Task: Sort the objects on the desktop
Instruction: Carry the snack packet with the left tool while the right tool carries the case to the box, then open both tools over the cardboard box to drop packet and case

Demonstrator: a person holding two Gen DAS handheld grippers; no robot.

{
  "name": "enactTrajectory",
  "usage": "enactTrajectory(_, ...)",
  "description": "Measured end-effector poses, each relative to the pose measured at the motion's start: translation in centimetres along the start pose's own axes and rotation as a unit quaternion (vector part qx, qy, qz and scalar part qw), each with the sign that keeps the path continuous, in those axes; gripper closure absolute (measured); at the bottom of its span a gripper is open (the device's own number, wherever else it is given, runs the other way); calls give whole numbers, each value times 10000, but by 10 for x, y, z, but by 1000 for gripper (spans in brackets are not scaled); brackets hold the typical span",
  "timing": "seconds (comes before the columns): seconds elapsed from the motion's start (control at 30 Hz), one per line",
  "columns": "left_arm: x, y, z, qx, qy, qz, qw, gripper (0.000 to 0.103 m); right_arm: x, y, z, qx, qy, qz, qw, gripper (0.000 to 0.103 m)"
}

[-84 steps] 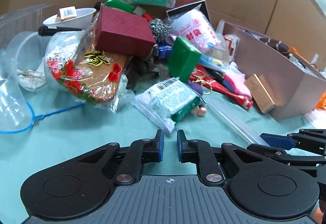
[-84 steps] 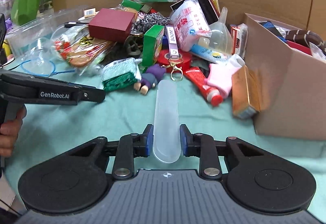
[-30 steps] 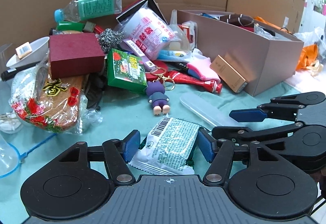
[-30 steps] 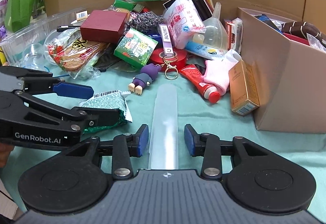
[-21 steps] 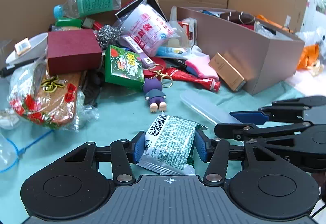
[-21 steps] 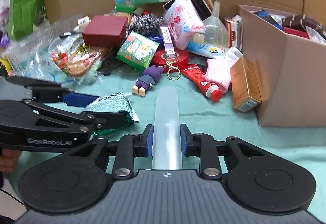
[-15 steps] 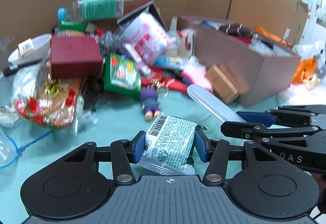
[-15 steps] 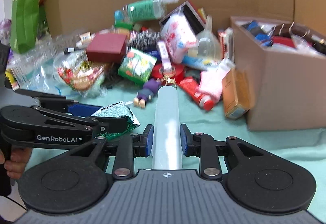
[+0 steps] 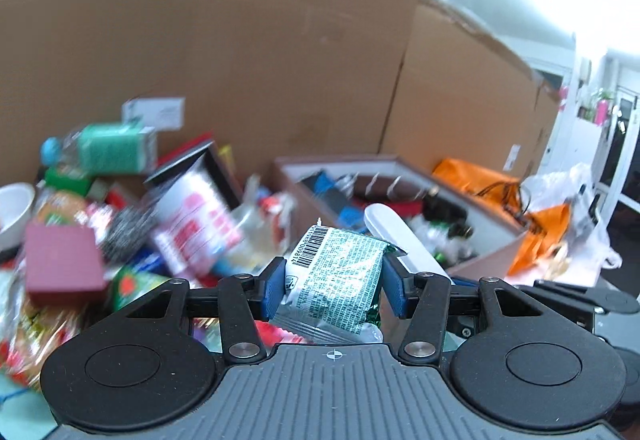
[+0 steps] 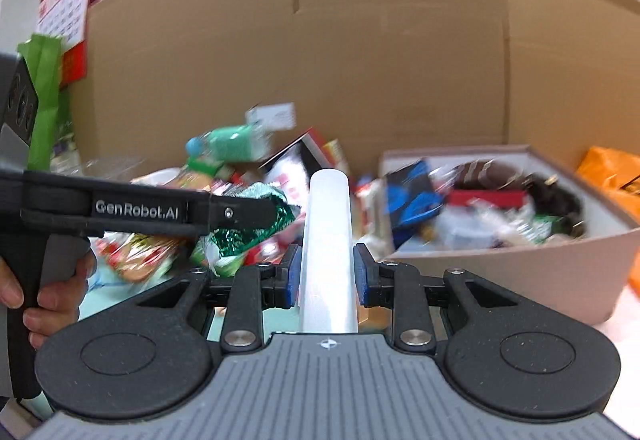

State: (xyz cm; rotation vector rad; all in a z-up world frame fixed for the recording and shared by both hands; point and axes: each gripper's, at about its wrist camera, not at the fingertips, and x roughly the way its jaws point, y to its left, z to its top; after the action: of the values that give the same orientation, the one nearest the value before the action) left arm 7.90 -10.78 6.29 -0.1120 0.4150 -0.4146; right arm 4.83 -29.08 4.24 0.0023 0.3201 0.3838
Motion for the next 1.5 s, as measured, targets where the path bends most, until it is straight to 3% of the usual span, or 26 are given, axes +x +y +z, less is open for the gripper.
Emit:
enactTrajectory(0.3, 61, -51, 36, -326, -73, -471, 9983, 51, 0, -64, 22, 99, -295, -885, 9956, 72)
enactTrajectory(0.47, 112, -76, 45, -511, 192, -673, 9962, 51, 9, -102, 31, 180, -328, -1302, 9908, 72)
enactTrajectory(0.77, 189, -94, 47, -1002, 581, -805, 9900, 51, 41, -162, 33, 336, -220, -1549, 9871, 72)
enactTrajectory(1.13, 223, -103, 41, -922, 695, -724, 9907, 49, 76, -189, 21, 290, 196, -1521, 9877, 72)
enactTrajectory(1.17, 224, -103, 41, -902, 698, -731, 9908, 45, 78, -190, 20, 278, 229, -1498, 9881, 71)
enactTrajectory(1.23, 223, -103, 40, -914, 692, -744, 9906, 26, 80, -189, 19, 213, 271, -1480, 9884, 71)
enactTrajectory(1.3, 220, -99, 39, -1007, 596, -820, 9897, 12, 79, -188, 18, 154, 212, -1557, 9875, 56)
enactTrajectory(1.33, 218, -97, 38, -1049, 537, -834, 9895, 8, 78, -187, 18, 144, 178, -1621, 9865, 44)
enactTrajectory(1.43, 215, -93, 39, -1122, 491, -782, 9894, 0, 73, -186, 19, 109, 121, -1704, 9852, 41)
enactTrajectory(1.5, 213, -92, 37, -1134, 531, -772, 9891, 0, 70, -185, 19, 124, 110, -1738, 9846, 31)
